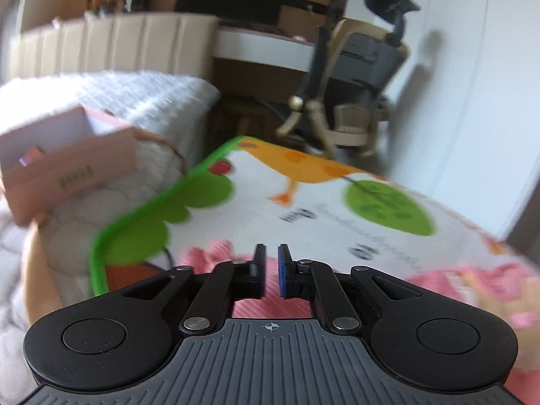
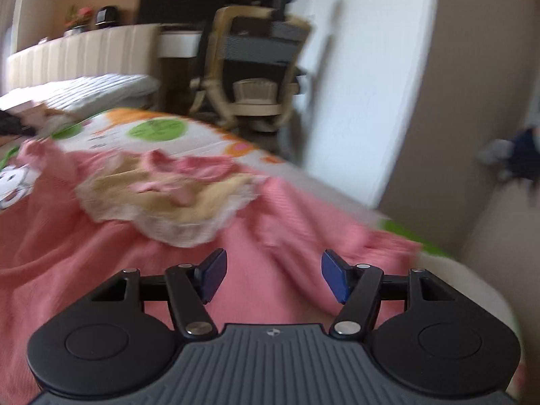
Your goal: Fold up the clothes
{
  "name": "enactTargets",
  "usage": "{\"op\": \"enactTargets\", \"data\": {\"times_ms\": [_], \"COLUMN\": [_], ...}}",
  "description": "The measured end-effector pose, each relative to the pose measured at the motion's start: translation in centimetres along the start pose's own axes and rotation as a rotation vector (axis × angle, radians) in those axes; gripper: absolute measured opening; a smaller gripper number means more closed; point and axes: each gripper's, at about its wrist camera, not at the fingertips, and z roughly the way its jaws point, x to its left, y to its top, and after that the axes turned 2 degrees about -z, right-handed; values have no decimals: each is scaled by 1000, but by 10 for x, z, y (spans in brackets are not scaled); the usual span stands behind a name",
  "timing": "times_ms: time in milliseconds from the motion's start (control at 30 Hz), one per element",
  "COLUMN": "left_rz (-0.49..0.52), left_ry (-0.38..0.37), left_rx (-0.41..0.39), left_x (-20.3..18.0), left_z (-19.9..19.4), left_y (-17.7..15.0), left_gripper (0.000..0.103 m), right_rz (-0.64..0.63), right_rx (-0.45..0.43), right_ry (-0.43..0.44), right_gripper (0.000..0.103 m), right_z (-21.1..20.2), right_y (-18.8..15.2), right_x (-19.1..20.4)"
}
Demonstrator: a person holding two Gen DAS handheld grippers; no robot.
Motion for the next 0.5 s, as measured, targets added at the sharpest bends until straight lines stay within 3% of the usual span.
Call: {"op": "enactTargets", "data": {"times_ms": [67,133,233,300,333,433,467,500], "left_rz": [-10,22,107,162,184,249,272,307], "left_ry": [-121,-244,-362,-421,-416,-399,-393,-376], "left_rx": [53,117,193,240,243,251,253,241], "left_x": [-4,-18,-43,-59,-65,-81,-87,-90], "left_z": [-14,-26,-35,-39,-39,-40,-40,-43], "left_y": [-4,-18,-46,-65,-71,-92,-98,-101], "left_gripper": [28,55,65,69,70,69,68,59], "right_rz": [41,78,150,213,235,244,233,214], "right_rx": [20,59,91,95,97,103,104,101], "right_ry": [-32,-41,3,61,89,132,135,140], "right_gripper": [63,63,63,63,62,47,41,21], "right_z": [-13,-23,-34,-38,-38,-35,-33,-33], "right_y": [-8,-22,-46,-57,-60,-65,-66,-65], "right_x": [-17,-30,-37,-33,-28,-7,1,8]}}
